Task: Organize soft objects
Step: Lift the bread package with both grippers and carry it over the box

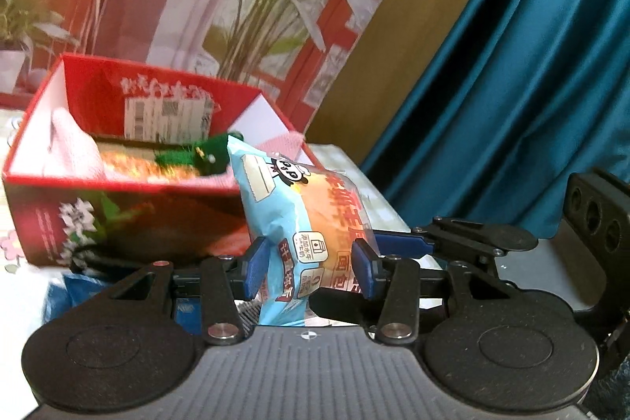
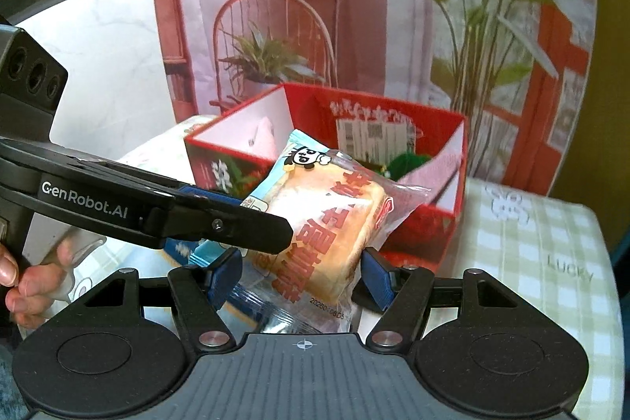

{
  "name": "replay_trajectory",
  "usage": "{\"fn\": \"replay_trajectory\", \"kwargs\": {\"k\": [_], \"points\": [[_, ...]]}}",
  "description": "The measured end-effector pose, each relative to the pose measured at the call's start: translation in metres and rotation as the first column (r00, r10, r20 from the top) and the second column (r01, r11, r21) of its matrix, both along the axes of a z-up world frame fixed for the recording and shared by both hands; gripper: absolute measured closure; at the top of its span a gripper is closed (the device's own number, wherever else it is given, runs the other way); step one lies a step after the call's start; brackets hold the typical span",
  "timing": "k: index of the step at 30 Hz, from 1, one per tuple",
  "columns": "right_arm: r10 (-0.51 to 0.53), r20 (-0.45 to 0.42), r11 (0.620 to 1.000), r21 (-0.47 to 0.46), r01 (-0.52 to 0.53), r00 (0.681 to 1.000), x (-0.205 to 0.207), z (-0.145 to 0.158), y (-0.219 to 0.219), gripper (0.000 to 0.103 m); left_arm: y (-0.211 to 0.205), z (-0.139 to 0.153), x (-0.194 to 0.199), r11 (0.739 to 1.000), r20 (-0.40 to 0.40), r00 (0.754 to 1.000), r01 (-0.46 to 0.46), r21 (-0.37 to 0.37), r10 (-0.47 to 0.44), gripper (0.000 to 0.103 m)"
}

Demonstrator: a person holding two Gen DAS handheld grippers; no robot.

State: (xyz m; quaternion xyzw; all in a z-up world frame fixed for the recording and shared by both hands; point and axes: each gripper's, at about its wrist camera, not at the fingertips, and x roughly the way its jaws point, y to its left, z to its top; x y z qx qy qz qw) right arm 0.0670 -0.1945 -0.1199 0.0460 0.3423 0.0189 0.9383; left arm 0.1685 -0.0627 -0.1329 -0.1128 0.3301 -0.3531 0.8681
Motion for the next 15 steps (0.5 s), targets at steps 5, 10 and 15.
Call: {"fn": "replay_trajectory", "kwargs": {"k": [5,10,15], "points": [[0.032,0.020,0.999,-0.027,-0.032,0.999,0.023,0.011,0.004,0.040,0.011,0.009,0.011,0.999,0.016,0.999,-0.033,-0.018,0.033,0.055],[0.050,0.047,0.997,-0.054,-0.048,0.998,0.049,0.018,0.008,0.040,0.024,0.018,0.027,0.997,0.030,0.997,-0.071,-0.043,0.072,0.055],[0.070,0.076,0.995,-0.082,-0.063,0.995,0.077,0.022,0.011,0.040,0.038,0.020,0.047,0.989,0.003,0.992,-0.124,-0.079,0.125,0.055]]}}
